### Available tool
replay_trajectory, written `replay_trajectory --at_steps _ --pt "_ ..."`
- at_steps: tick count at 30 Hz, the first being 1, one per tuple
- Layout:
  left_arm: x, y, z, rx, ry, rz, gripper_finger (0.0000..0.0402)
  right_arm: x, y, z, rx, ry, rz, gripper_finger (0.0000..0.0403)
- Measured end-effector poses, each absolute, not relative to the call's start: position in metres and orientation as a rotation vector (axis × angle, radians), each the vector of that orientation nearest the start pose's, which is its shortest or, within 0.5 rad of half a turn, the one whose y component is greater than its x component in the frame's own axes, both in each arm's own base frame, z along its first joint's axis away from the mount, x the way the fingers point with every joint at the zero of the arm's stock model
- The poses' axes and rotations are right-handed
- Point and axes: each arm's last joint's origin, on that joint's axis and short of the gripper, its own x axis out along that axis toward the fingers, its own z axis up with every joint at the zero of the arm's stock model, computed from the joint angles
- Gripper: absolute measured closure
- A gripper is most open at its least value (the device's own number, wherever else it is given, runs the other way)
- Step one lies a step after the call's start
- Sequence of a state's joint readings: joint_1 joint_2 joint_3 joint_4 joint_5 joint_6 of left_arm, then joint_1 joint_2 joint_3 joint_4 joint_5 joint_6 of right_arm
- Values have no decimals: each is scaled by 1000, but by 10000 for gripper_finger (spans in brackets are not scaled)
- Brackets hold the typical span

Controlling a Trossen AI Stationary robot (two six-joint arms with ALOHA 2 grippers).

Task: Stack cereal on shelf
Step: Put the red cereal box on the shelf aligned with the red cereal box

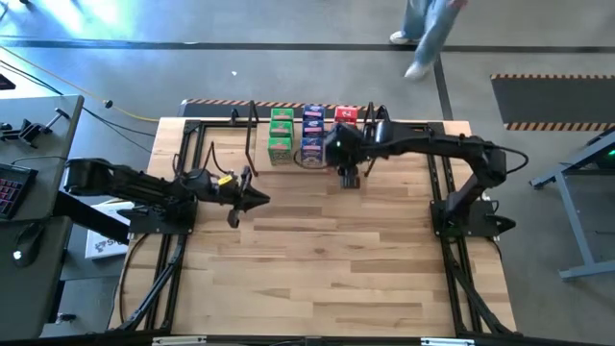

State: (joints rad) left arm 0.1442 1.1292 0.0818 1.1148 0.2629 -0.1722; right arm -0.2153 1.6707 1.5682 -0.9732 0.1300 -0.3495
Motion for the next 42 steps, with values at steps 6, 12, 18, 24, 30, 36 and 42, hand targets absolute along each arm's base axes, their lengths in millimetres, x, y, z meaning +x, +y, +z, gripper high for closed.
replay_trajectory --at_steps 6,12,18,24,30,36,42 --pt "171 28 169 -153 -55 -105 371 329 -110 309 -213 1094 -109 235" --pt "168 33 174 -143 -83 -91 371 322 -130 296 -158 1105 -135 235" --pt "167 35 174 -137 -81 -76 371 319 -140 286 -136 1090 -162 235" --pt "167 35 174 -137 -79 -77 371 317 -143 281 -131 1111 -204 223" --pt "167 35 174 -144 -79 -78 371 317 -144 282 -144 1111 -234 183" --pt "167 35 174 -145 -79 -78 371 319 -144 283 -168 1100 -236 165" --pt "167 35 174 -146 -77 -85 371 319 -145 289 -191 1093 -260 164"
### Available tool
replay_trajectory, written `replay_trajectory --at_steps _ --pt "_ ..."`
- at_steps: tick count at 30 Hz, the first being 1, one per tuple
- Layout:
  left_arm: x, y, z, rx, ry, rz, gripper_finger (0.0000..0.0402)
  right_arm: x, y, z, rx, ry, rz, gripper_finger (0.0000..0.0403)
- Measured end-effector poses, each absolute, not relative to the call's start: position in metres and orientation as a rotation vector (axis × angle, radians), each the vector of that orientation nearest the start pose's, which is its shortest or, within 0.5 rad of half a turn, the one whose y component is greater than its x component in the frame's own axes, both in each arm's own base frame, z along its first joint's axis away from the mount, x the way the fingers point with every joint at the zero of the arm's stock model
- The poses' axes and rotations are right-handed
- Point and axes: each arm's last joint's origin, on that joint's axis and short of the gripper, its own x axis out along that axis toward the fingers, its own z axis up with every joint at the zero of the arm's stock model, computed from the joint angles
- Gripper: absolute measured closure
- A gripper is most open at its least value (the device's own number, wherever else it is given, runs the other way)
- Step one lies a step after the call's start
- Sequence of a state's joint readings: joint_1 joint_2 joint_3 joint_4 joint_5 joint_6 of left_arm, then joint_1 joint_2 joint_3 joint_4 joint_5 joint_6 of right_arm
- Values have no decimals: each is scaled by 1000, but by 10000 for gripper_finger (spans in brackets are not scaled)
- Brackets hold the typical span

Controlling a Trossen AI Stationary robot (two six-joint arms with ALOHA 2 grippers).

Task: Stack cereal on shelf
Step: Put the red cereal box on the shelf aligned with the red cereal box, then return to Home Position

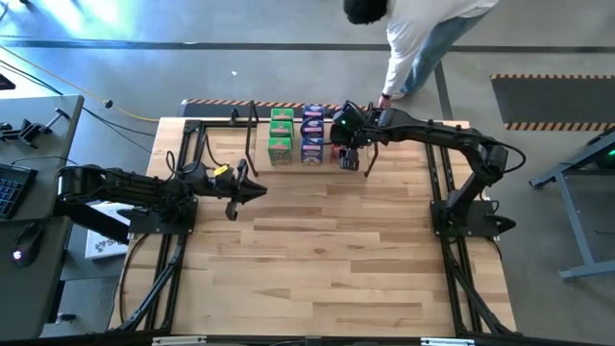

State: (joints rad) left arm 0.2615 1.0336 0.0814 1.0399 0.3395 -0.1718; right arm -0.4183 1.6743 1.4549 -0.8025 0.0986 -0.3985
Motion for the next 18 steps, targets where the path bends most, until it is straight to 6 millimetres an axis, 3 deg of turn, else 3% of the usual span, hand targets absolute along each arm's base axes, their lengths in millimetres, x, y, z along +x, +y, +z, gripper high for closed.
replay_trajectory --at_steps 7,11,14,18 --pt "165 41 173 -154 -73 -70 371 325 -134 314 -231 1056 -241 165" --pt "163 49 173 -154 -64 -45 373 326 -120 331 -195 1045 -204 187" --pt "160 54 170 -157 -26 -10 381 323 -103 332 -207 1026 -175 234" --pt "156 56 168 -140 13 14 396 314 -78 315 -244 910 -146 332"
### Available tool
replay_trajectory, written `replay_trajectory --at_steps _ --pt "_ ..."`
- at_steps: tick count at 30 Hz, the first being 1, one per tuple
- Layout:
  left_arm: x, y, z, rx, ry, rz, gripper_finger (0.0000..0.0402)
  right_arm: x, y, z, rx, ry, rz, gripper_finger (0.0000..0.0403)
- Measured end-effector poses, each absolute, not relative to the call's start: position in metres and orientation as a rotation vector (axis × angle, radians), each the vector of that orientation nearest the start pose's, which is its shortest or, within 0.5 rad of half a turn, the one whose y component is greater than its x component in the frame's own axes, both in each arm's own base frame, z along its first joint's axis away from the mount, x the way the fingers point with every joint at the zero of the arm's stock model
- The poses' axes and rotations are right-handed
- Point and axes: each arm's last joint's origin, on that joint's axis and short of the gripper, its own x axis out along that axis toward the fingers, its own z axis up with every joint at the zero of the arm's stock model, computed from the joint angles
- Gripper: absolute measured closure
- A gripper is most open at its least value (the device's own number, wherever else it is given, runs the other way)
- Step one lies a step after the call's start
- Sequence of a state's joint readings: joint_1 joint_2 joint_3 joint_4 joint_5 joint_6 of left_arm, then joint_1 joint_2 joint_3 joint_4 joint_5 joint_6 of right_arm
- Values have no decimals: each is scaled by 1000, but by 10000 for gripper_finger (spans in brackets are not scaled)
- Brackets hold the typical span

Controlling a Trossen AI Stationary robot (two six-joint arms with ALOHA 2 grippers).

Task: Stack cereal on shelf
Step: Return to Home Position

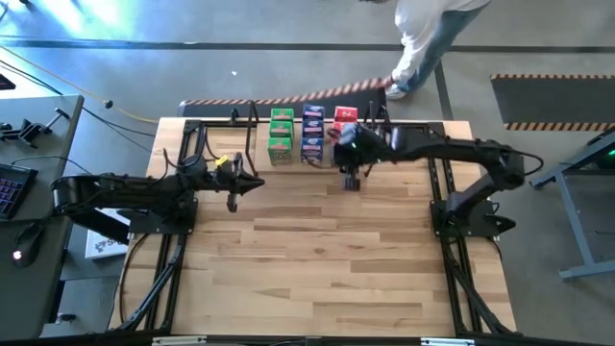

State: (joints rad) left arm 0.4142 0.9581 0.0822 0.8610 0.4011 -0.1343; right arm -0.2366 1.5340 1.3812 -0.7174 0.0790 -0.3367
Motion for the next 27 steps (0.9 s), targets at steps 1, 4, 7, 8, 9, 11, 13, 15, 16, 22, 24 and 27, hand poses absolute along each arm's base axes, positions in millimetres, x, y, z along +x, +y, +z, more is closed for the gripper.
replay_trajectory --at_steps 1,4,7,8,9,11,13,15,16,22,24,27 --pt "155 56 169 -128 16 15 399 312 -73 310 -245 877 -142 358" --pt "152 56 171 -103 15 22 400 302 -57 297 -246 737 -132 393" --pt "149 54 173 -80 19 23 401 289 -43 286 -263 602 -134 378" --pt "148 54 173 -72 23 27 401 284 -39 282 -272 562 -140 377" --pt "147 54 173 -64 33 33 401 278 -36 279 -277 521 -141 377" --pt "145 53 172 -60 51 52 401 265 -31 274 -278 435 -136 381" --pt "142 52 174 -57 50 69 401 251 -27 267 -273 367 -105 386" --pt "139 51 176 -48 42 72 401 236 -24 261 -249 308 -66 392" --pt "138 51 177 -36 33 72 401 230 -24 259 -237 285 -60 394" --pt "131 48 186 5 -24 73 401 192 -20 245 -187 206 -73 402" --pt "129 47 186 6 -18 72 401 181 -19 242 -180 178 -76 402" --pt "127 46 184 17 5 73 401 167 -17 236 -179 144 -80 402"
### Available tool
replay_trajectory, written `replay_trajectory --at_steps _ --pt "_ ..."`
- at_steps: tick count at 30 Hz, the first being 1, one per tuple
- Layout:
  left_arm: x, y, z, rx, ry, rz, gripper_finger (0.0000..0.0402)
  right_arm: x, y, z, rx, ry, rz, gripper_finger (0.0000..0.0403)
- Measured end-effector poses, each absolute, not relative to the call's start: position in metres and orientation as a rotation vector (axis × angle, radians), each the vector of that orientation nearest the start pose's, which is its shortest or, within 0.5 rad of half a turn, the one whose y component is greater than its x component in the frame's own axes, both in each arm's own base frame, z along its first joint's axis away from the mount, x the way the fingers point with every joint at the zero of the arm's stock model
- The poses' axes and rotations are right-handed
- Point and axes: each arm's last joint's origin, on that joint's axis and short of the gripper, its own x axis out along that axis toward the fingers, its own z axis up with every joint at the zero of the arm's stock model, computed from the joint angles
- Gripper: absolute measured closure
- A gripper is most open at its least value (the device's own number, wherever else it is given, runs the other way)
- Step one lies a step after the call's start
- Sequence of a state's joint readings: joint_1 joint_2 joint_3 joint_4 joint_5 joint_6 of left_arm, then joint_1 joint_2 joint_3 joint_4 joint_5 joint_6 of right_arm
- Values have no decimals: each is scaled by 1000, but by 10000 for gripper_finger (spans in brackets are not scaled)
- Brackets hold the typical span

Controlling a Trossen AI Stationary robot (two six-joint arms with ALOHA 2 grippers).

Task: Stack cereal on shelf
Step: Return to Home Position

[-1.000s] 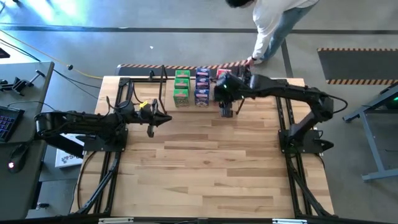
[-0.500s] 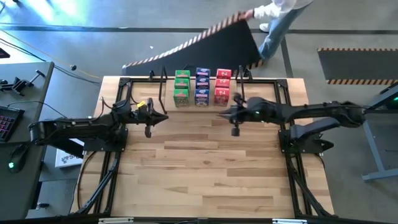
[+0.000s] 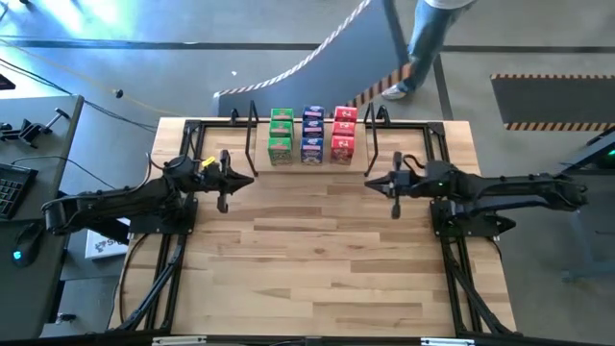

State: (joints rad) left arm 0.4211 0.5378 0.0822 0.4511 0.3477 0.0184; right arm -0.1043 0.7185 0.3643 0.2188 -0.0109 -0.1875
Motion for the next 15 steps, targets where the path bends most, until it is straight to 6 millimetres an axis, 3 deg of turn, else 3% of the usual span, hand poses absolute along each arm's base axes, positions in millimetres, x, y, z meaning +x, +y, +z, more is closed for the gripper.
replay_trajectory --at_steps 15 --pt "111 47 190 18 -28 135 401 111 -12 197 -163 -122 -113 403"
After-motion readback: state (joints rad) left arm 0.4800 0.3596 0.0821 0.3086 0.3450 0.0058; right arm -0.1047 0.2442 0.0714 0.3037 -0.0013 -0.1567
